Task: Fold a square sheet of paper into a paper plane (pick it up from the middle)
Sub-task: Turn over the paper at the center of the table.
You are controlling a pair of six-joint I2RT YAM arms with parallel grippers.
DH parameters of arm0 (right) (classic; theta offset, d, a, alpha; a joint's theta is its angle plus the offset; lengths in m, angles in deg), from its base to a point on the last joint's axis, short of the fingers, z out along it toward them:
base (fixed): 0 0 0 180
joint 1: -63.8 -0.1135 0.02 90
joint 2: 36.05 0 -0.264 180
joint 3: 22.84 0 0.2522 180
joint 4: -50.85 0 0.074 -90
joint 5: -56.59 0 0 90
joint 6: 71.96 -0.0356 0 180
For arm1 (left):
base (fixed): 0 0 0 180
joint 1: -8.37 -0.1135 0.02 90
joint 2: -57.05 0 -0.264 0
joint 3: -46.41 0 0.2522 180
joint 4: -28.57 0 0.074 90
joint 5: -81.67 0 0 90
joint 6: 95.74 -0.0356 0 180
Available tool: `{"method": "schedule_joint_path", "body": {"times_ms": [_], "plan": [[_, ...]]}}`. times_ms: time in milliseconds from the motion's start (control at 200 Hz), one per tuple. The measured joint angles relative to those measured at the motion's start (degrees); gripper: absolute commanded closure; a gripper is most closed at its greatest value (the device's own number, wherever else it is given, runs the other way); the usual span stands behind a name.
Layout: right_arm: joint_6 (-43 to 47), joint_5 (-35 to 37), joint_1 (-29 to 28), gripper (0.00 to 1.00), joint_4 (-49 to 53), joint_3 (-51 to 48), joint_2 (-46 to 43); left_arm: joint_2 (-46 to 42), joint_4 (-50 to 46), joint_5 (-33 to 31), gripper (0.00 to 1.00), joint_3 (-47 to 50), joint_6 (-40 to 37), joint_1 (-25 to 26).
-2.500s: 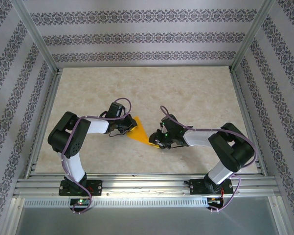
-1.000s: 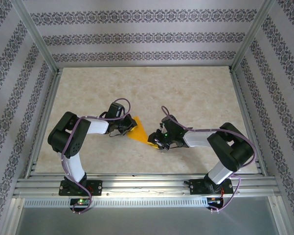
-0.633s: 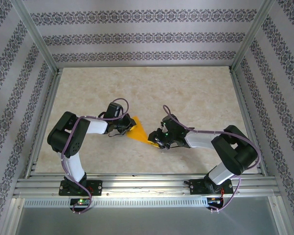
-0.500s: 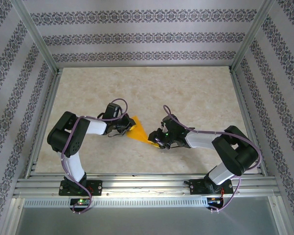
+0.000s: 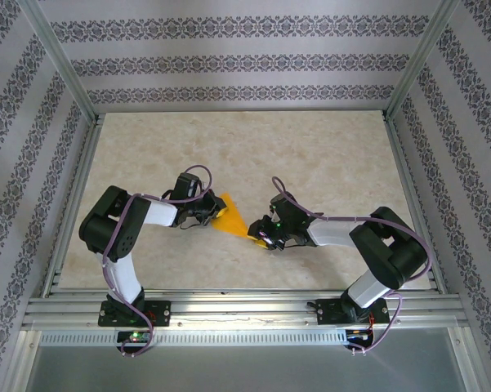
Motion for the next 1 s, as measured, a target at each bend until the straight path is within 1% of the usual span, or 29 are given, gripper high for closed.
{"method": "schedule_joint_path", "body": {"times_ms": [285,689,934,999], "plan": [[-1.5,0.6,0.0,0.67,-1.8,0.3,0.5,0.1,0.6,0.2,0.98,0.2,0.5,0.0],[-0.1,0.5,0.4,0.66,-5.4,0.8,0.6,0.1,0.7,0.2,0.99,0.2,0.5,0.0],[1.6,-1.6,1.0,0.72,-9.9,1.6,2.9,0.1,0.7,0.4,0.99,0.2,0.6,-0.1],[1.8,-1.8,1.2,0.78,-10.7,1.6,3.4,0.1,0.7,0.4,0.98,0.2,0.6,-0.1]]}}
